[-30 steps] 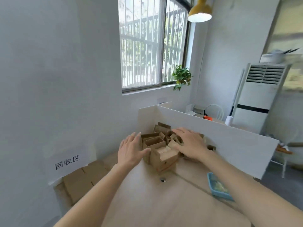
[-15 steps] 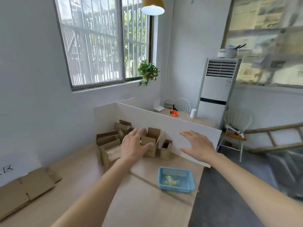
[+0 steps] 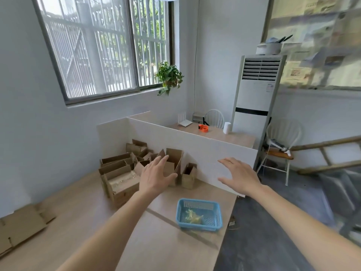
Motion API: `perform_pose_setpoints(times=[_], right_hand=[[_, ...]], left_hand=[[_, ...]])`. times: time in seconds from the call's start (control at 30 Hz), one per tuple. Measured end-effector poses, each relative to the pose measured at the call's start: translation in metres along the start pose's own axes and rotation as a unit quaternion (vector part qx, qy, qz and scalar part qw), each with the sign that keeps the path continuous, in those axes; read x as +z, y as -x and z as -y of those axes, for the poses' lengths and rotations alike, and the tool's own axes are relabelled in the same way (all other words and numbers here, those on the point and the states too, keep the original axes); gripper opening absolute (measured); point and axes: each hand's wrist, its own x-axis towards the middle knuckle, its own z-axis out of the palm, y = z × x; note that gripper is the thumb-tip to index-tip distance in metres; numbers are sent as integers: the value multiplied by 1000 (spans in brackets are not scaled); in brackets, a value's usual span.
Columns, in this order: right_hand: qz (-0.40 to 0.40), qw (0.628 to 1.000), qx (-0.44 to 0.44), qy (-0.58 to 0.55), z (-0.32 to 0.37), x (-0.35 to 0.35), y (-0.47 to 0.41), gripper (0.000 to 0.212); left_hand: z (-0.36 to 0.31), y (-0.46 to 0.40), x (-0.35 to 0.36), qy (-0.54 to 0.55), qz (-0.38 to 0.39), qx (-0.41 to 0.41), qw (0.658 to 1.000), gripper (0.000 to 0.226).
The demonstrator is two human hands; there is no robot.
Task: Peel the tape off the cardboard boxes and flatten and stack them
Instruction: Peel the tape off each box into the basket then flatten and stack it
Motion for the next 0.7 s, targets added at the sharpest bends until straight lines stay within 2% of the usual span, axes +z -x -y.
perform_pose_setpoints(times=[0.47,0.7], right_hand=[[46,998,-34,7,-32,63,-186,68],[93,995,-28,-25,-66,142,-233,63]], left_hand=[[65,-143,119,36,1,-83,996,79],[81,-180,205,35,63,-107,992,77]])
